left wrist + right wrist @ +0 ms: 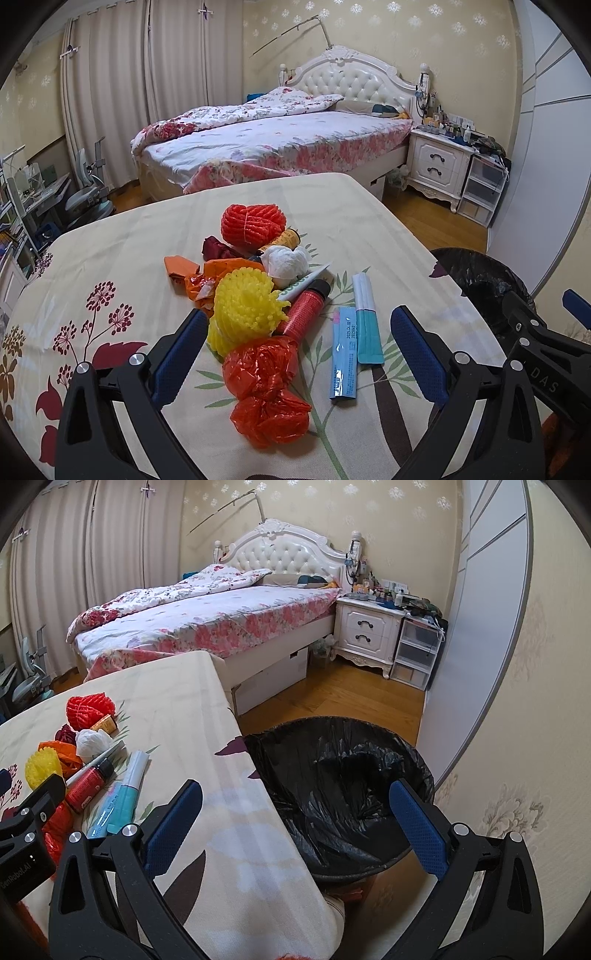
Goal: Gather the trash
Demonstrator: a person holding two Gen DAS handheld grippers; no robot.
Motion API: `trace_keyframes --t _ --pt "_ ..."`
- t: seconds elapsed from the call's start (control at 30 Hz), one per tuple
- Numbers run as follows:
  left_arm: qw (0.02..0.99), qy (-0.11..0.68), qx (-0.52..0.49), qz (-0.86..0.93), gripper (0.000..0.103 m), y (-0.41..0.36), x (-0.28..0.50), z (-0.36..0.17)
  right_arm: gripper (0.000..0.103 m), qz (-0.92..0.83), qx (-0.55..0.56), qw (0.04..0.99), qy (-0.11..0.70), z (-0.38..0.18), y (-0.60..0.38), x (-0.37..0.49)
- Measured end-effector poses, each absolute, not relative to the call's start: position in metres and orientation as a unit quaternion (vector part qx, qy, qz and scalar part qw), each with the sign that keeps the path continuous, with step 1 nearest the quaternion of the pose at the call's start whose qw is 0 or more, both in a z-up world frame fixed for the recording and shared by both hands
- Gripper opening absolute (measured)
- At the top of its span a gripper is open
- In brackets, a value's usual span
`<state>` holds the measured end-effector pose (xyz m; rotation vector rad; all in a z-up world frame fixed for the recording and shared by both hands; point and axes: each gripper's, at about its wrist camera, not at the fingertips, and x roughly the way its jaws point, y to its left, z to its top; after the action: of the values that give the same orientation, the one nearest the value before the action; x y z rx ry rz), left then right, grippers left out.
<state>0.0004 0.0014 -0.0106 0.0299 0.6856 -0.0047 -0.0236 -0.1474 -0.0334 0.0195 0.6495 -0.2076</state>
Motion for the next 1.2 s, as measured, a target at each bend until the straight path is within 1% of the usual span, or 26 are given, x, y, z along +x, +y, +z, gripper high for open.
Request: trace_keyframes --t 0.6,0.7,1.2 --pt "0.941 0.338 0.014 -0.002 0.096 0.001 0.001 -0.013 0.099 -0.102 0.01 0.942 0.321 -0.027 -0.15 -0.019" --pt "0.941 0.338 0.014 -0.002 0.096 0.001 0.001 -0.013 0.099 -0.102 0.011 0.941 0.321 -0.037 -0.15 -0.024" --pt "0.94 0.34 0.014 -0.002 0.096 0.001 0.002 -0.012 0.099 -0.102 0.012 0.941 0.323 -0.037 -0.149 -0.022"
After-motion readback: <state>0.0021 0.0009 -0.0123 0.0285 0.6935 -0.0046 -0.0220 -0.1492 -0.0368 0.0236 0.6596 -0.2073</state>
